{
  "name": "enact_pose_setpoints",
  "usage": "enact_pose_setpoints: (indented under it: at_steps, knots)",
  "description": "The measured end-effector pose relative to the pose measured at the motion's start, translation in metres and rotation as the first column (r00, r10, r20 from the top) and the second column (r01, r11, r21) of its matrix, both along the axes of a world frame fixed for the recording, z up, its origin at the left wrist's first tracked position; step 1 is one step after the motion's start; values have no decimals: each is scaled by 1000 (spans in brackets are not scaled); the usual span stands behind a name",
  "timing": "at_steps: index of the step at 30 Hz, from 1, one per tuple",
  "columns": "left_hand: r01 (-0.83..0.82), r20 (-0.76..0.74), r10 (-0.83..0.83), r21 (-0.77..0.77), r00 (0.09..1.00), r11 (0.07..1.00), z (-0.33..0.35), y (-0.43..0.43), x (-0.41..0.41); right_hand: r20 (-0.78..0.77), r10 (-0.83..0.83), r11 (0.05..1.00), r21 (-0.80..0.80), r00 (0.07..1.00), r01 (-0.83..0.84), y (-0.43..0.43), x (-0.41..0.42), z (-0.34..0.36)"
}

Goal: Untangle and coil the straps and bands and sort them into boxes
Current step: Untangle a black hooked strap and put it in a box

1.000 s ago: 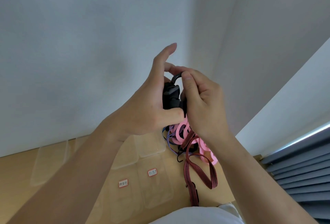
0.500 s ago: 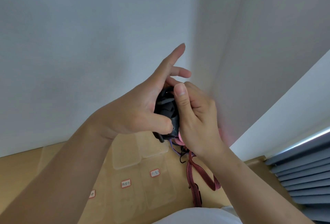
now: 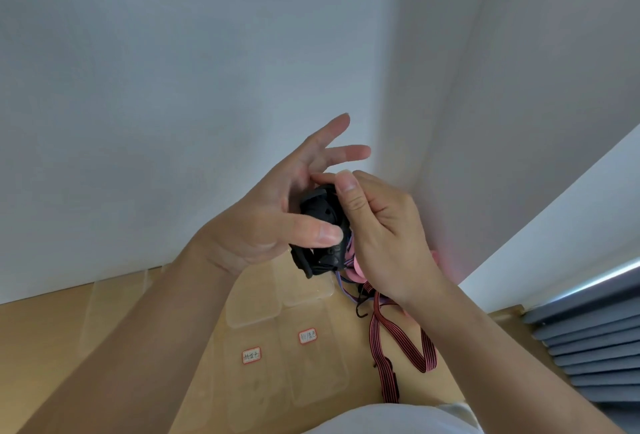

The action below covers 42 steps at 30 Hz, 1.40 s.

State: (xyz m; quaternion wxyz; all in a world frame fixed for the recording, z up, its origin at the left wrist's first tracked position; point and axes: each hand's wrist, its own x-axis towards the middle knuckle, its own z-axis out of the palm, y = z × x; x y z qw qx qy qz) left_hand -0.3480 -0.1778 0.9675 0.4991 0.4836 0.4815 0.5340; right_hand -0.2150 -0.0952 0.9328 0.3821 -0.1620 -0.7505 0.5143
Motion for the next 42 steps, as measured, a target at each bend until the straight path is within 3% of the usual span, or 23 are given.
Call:
enact_pose_setpoints:
  at_steps: [9,11,14,17,19,21,24,27,36,42]
  knots:
    - [-125,79,129,-60,988,990,-12,-8,-5,113,117,978,-186,987,-95,-2,0,-9]
    - [-205,-57,202,-40,978,978,-11,-10,-7,120,131,956,-279,984,-93,2,-1,-6]
    - [-172,-471,164,25,867,985,-4,-12,0,94,180,920,-368,979,-134,8,1,-2]
    - [-153,-602,196,123,774,981,-1,-10,9,-45,198,826,-531,979,-191,10,4,-1]
    - [-210,-578,283,191,765,959,-1,-8,12,-140,127,743,-642,982,-188,9,3,-1]
    - [-308,-462,394,253,795,917,-6,-5,18,-174,34,715,-684,984,-146,7,2,-2]
    - [-498,-207,572,318,794,807,-15,-1,34,-207,-87,724,-686,974,-81,5,1,3]
    - [-593,-43,632,301,774,747,-19,3,48,-199,-180,771,-637,963,12,4,2,8]
    - [-561,23,573,239,820,793,-17,2,60,-156,-317,869,-443,936,220,-14,0,29]
    - [-510,-149,570,307,808,803,-11,0,69,-121,-254,929,-306,959,208,-10,2,30]
